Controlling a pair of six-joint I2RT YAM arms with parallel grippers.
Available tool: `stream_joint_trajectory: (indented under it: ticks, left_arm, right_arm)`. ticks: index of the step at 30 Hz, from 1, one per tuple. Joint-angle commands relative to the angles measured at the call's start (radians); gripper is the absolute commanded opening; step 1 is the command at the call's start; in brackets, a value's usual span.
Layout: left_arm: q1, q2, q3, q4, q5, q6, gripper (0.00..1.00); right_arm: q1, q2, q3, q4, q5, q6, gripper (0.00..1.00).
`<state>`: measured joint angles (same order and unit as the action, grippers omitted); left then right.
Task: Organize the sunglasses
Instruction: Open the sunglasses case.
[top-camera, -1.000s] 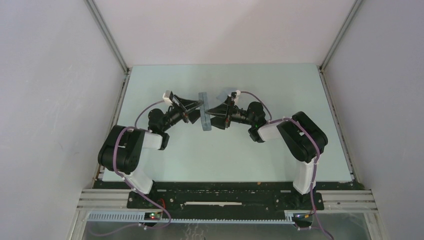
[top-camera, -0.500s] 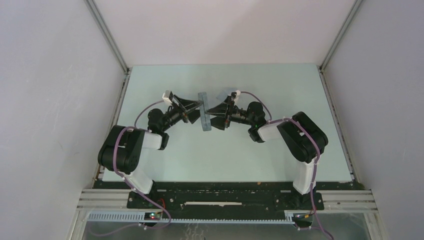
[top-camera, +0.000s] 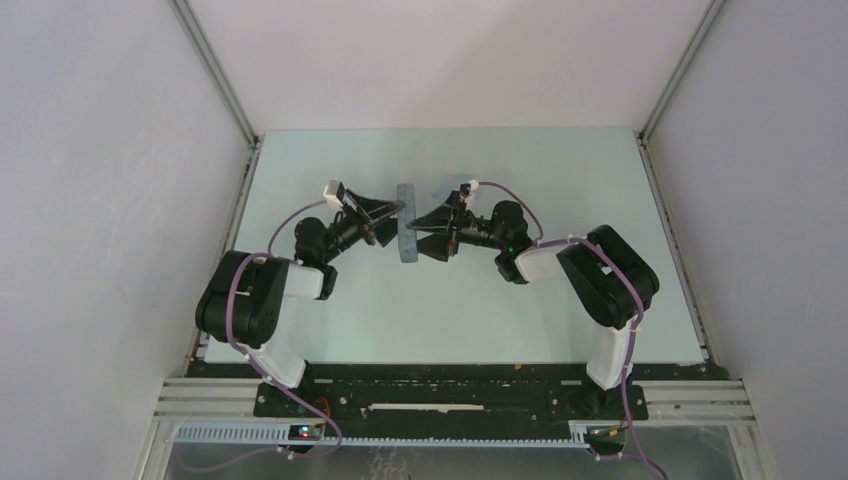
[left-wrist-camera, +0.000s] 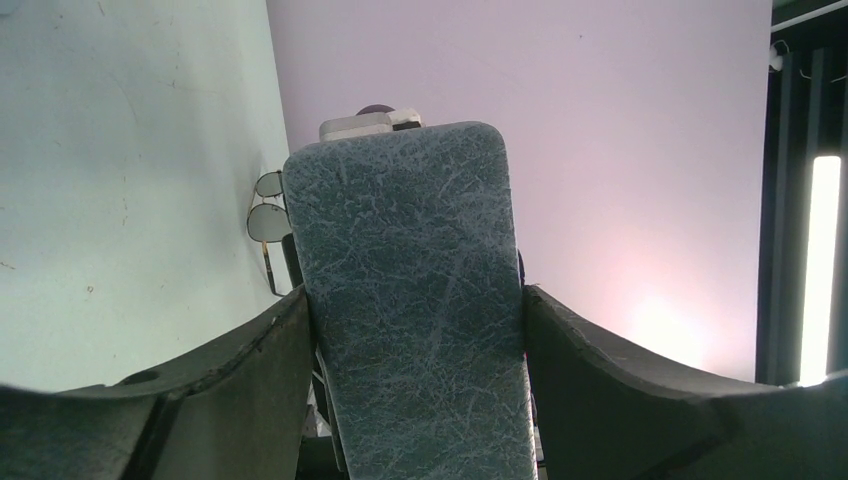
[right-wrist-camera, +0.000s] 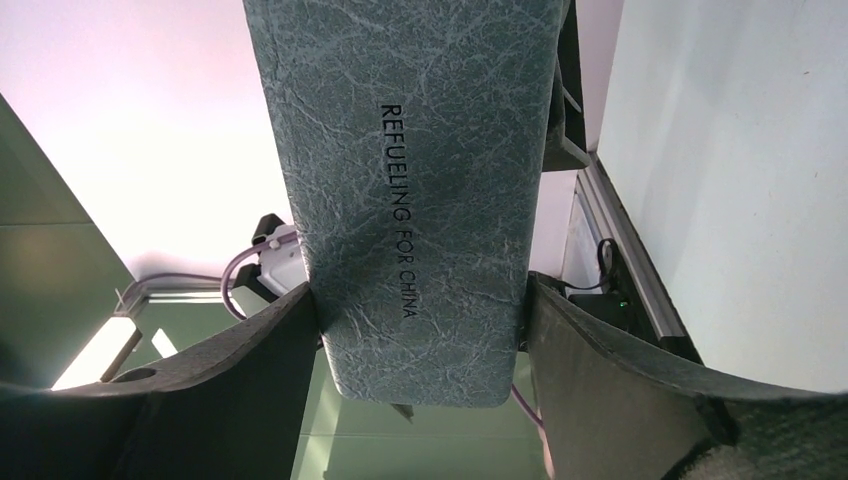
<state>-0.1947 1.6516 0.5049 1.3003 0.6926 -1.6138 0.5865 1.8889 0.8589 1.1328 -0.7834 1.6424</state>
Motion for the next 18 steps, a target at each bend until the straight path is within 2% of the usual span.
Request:
stream_joint_trajectory:
  ticks: [1, 3, 5, 7, 13, 18]
  left_arm:
    - [0.008, -0.017, -0.006, 0.099, 0.001, -0.014, 0.0]
    - [0.007, -0.018, -0.005, 0.099, 0.001, -0.013, 0.0]
    - [0.008, -0.018, -0.003, 0.099, 0.001, -0.015, 0.0]
    - [0.008, -0.02, -0.002, 0.1, 0.003, -0.015, 0.0]
    - [0.011, -0.027, 0.016, 0.11, 0.045, -0.012, 0.0]
    - [0.023, -0.046, 0.02, 0.113, 0.067, -0.003, 0.0]
  right_arm:
    - [0.008, -0.01, 0.02, -0.032, -0.007, -0.027, 0.78]
    - [0.009, -0.006, 0.02, -0.024, -0.009, -0.021, 0.69]
    - [0.008, 0.001, 0.02, -0.003, -0.011, -0.003, 0.49]
    - [0.006, 0.016, 0.02, 0.042, -0.013, 0.032, 0.39]
    - [-0.001, 0.088, 0.02, 0.278, -0.001, 0.197, 0.26]
    - [-0.008, 0.114, 0.02, 0.353, 0.017, 0.283, 0.21]
